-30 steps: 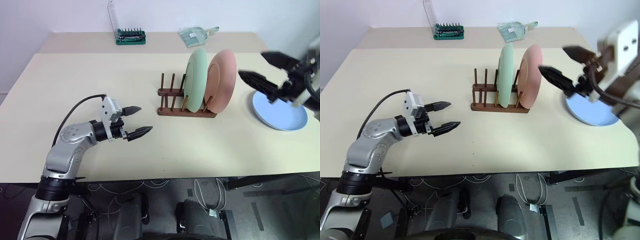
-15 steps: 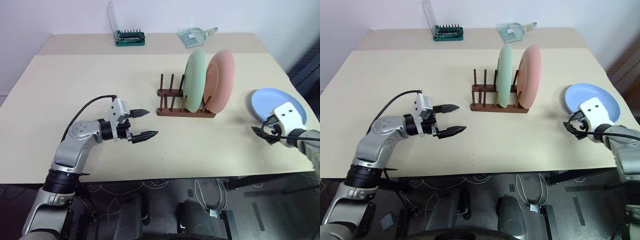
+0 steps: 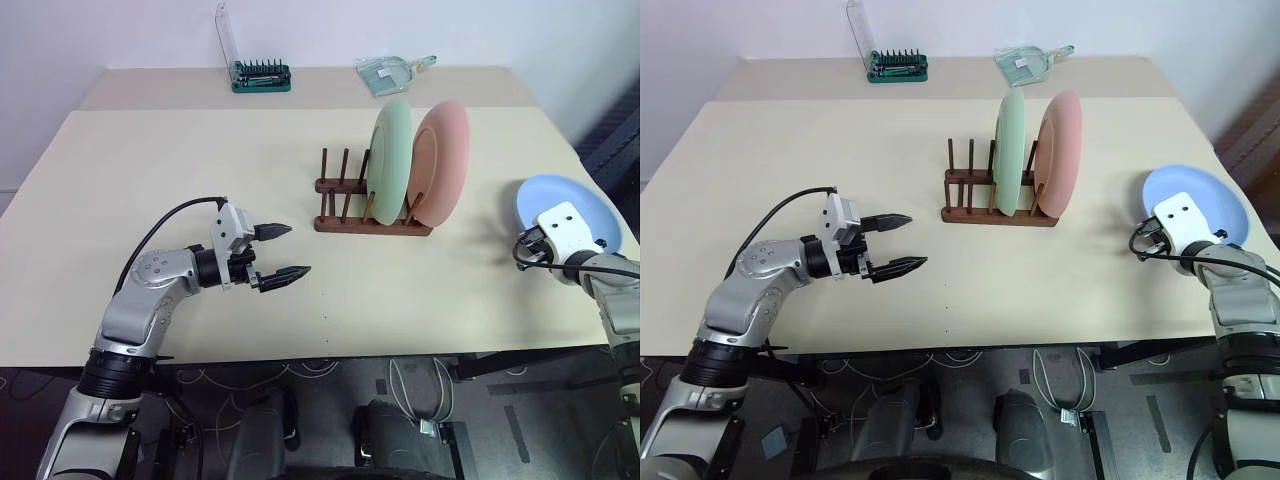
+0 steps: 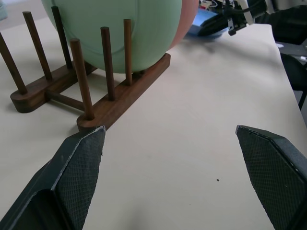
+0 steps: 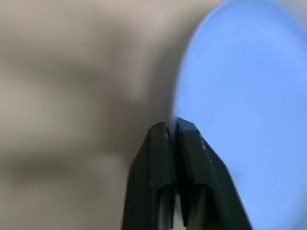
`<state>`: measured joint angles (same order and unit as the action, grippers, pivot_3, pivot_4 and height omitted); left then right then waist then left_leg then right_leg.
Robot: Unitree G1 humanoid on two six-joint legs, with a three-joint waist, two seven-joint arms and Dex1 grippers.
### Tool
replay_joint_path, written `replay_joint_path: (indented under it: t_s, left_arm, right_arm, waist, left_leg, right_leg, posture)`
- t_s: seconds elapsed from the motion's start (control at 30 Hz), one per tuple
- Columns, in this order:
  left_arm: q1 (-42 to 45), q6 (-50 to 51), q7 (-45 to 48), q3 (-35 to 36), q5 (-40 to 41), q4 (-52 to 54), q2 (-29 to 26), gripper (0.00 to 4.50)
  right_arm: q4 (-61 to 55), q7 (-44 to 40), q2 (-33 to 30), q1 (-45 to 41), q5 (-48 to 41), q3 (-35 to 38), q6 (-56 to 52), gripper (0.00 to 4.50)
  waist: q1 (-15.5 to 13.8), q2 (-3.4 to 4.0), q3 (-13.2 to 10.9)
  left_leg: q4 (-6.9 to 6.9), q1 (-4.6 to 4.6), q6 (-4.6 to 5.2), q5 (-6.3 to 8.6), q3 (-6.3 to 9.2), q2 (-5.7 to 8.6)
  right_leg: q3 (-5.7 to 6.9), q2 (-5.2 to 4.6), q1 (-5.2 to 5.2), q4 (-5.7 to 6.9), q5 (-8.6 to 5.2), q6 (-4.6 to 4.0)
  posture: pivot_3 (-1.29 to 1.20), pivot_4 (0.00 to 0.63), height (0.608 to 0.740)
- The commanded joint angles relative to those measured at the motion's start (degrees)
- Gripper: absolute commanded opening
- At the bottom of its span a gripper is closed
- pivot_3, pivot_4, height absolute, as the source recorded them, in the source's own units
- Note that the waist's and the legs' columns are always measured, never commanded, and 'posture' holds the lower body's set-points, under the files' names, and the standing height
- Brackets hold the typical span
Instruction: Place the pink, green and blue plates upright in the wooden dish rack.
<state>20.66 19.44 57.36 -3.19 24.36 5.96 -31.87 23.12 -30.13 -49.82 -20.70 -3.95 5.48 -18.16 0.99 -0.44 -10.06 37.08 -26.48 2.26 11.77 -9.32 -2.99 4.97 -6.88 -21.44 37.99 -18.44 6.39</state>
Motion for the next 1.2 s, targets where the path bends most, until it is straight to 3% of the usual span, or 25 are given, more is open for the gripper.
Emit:
replay_joint_path:
  t_s: [0.03, 0.23, 0.4, 0.57, 0.7, 0.77, 0.9, 1.2]
  left_arm:
    - [0.9, -0.6, 0.4, 1.1, 0.5, 1.3, -0.4, 4.5]
    - [1.2, -1.0, 0.6, 1.1, 0.4, 0.7, -0.5, 4.5]
    - [1.2, -1.1, -0.1, 1.6, 0.3, 0.1, -0.3, 4.5]
    - [0.9, -1.2, -0.8, 2.0, 0.2, 0.0, -0.2, 4.5]
    - [0.2, -1.3, -1.6, 2.8, 0.1, 0.0, -0.4, 4.5]
    - [-0.3, -1.2, -2.1, 3.5, 0.0, 0.1, -0.7, 4.5]
    - [-0.9, -1.0, -2.6, 4.1, 0.1, 0.6, -1.1, 4.5]
    - [-1.8, -0.7, -4.2, 5.9, 0.4, 0.8, -1.8, 4.5]
  right_arm:
    - [-3.4, 0.2, -0.3, 0.9, 0.4, 2.1, 1.4, 0.03]
    - [-15.5, 3.3, -2.5, -2.6, 0.9, 6.6, 1.7, 0.03]
    - [-29.5, 1.5, -1.2, -15.2, -2.9, 6.6, 1.7, 0.03]
    - [-34.1, 0.7, 1.8, -25.0, -4.3, 3.9, 1.2, 0.03]
    - [-40.7, -2.0, 10.9, -29.8, -14.1, 0.5, -3.4, 0.03]
    - [-43.2, -1.4, 17.7, -31.0, -21.2, 0.2, -6.5, 0.03]
    - [-46.3, 0.1, 25.5, -31.5, -30.1, 0.7, -11.2, 0.03]
    - [-46.4, 13.7, 39.9, -28.6, -44.2, 3.2, -18.2, 0.03]
  waist:
    - [0.0, 0.0, 0.0]
    - [0.2, 0.24, -0.1]
    - [0.6, 0.58, -0.2]
    - [-0.2, 0.47, -0.2]
    - [0.0, 0.43, -0.2]
    - [0.4, 0.44, -0.2]
    - [-0.1, 0.44, -0.2]
    - [0.1, 0.42, -0.2]
  left_leg:
    - [0.0, 0.0, 0.0, 0.0, 0.0, 0.0]
    - [0.0, 0.0, -0.01, 0.0, 0.0, 0.0]
    - [-0.02, 0.0, -0.07, -0.04, -0.01, -0.02]
    - [-0.02, -0.03, -0.07, -0.04, 0.01, -0.01]
    - [0.01, -0.04, -0.03, 0.0, 0.0, -0.01]
    - [-0.02, -0.03, -0.05, -0.03, 0.0, -0.04]
    - [-0.02, -0.08, -0.05, -0.03, 0.0, -0.02]
    - [-0.04, -0.07, -0.01, 0.0, 0.0, -0.01]
  right_leg:
    - [0.0, 0.0, 0.0, 0.0, 0.0, 0.0]
    - [-0.01, 0.0, -0.02, 0.02, 0.0, 0.0]
    - [-0.05, 0.01, -0.13, 0.13, 0.0, -0.01]
    - [-0.03, 0.02, -0.1, 0.05, -0.01, -0.01]
    - [-0.02, -0.01, -0.07, 0.06, 0.0, -0.01]
    - [-0.02, 0.02, -0.12, 0.12, 0.0, -0.02]
    - [-0.02, 0.04, -0.13, 0.13, 0.0, -0.02]
    - [-0.02, 0.04, -0.14, 0.15, 0.0, -0.02]
  posture:
    - [0.0, 0.15, 0.732]
    - [0.0, 0.15, 0.732]
    - [0.0, 0.15, 0.732]
    - [0.0, 0.15, 0.732]
    - [0.0, 0.15, 0.732]
    - [0.0, 0.15, 0.732]
    - [0.0, 0.15, 0.732]
    - [0.0, 0.15, 0.732]
